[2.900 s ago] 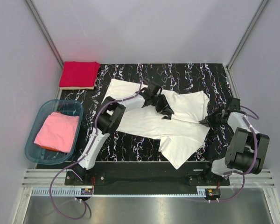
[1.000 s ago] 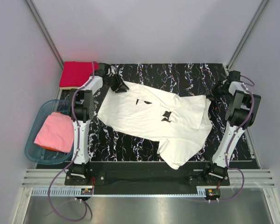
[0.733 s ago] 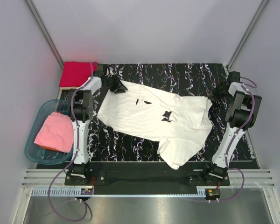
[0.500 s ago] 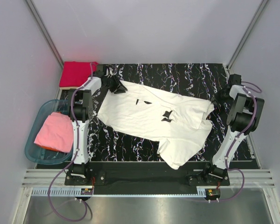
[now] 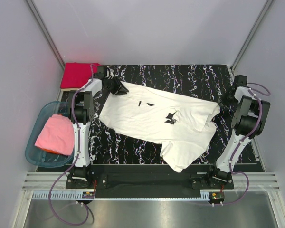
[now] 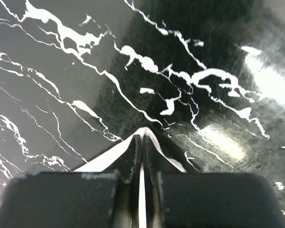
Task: Fold and stack the t-shirts
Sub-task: Fold the tshirt
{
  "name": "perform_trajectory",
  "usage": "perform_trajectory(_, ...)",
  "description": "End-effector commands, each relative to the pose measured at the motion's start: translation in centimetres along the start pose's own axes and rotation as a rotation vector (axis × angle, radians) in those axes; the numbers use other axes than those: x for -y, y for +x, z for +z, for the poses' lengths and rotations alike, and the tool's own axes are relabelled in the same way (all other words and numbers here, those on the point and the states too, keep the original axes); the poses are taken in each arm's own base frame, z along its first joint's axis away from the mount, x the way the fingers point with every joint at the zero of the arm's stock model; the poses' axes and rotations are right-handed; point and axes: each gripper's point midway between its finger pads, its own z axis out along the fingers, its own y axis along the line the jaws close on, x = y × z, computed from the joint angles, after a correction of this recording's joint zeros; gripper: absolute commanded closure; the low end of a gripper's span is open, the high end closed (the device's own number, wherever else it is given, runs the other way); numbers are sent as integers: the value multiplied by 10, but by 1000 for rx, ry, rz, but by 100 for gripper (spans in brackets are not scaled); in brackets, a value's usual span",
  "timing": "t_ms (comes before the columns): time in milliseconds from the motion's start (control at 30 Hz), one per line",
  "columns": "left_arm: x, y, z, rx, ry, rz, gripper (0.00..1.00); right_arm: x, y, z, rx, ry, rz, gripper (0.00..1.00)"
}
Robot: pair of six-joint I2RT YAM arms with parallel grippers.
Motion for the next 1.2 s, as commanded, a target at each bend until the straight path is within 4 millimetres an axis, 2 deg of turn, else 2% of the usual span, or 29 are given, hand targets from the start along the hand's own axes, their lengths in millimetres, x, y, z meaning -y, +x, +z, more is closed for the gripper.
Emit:
perform_trajectory(0, -13, -7, -3, 23, -16, 9, 69, 0, -34, 0, 97, 25, -53, 97)
perform_trajectory(67, -12, -8, -4, 21, -10, 10, 69, -4, -30, 8, 65, 5, -75, 92)
perform_trajectory(133, -10, -9, -6, 25, -6, 13, 68, -16, -28, 8, 33, -49, -90, 87)
perform_trajectory(233, 1, -10, -14, 34, 10, 31, 64, -21, -24, 6, -14, -54, -92, 74)
perform_trajectory(267, 5, -11, -17, 40, 14, 41, 63, -17, -20, 1, -37, -33, -93, 68)
perform_trajectory(300, 7, -9, -18, 40, 11, 46, 62, -17, -24, -5, -26, -25, -113, 59)
perform_trajectory(367, 22, -7, -27, 55, 19, 71, 61, -12, -25, -20, -29, 9, -139, 50)
perform_trajectory(400, 22, -3, -29, 51, 14, 69, 60, -13, -29, -28, -21, 8, -175, 44)
perform_trajectory(433, 33, -1, -37, 63, 22, 81, 60, -12, -31, -35, -17, 15, -190, 42)
perform_trajectory(467, 41, 6, -37, 56, 25, 92, 60, -11, -32, -50, -13, 21, -203, 40)
perform_trajectory(533, 52, 18, -41, 47, 30, 102, 59, -10, -28, -63, -23, 17, -222, 37)
perform_trajectory(567, 56, 32, -37, 23, 28, 104, 59, -11, -22, -76, -41, 0, -223, 35)
perform_trajectory(633, 72, 44, -41, 16, 44, 122, 59, -4, -2, -83, -101, -14, -213, 33)
perform_trajectory(667, 78, 58, -37, -5, 45, 137, 59, -11, 5, -98, -108, -68, -206, 33)
perform_trajectory(700, 88, 64, -41, -5, 57, 155, 59, -1, 24, -97, -156, -63, -197, 32)
perform_trajectory(733, 93, 70, -40, -13, 60, 170, 59, 0, 35, -101, -176, -79, -201, 32)
perform_trajectory(767, 103, 84, -36, -36, 69, 191, 59, -6, 44, -114, -187, -131, -206, 32)
perform_trajectory(800, 110, 95, -38, -55, 83, 196, 59, 6, 64, -113, -235, -123, -199, 32)
perform_trajectory(833, 115, 104, -37, -72, 92, 192, 59, 8, 76, -116, -260, -141, -193, 32)
perform_trajectory(867, 125, 124, -31, -109, 108, 213, 60, 0, 85, -129, -273, -220, -192, 33)
perform_trajectory(900, 131, 137, -29, -130, 128, 231, 60, 12, 106, -126, -327, -217, -168, 34)
perform_trajectory(933, 135, 147, -25, -148, 135, 239, 61, 11, 114, -135, -328, -250, -170, 34)
perform_trajectory(967, 143, 170, -17, -190, 145, 258, 61, 6, 123, -136, -348, -306, -166, 36)
perform_trajectory(1000, 148, 181, -10, -218, 170, 274, 61, 17, 141, -133, -394, -306, -145, 39)
perform_trajectory(1067, 161, 211, 3, -272, 196, 317, 60, 18, 154, -132, -411, -337, -139, 47)
perform_trajectory(1100, 158, 223, 13, -305, 195, 321, 59, 27, 165, -130, -433, -328, -135, 52)
perform_trajectory(1167, 163, 245, 24, -341, 204, 353, 58, 32, 171, -127, -434, -329, -133, 56)
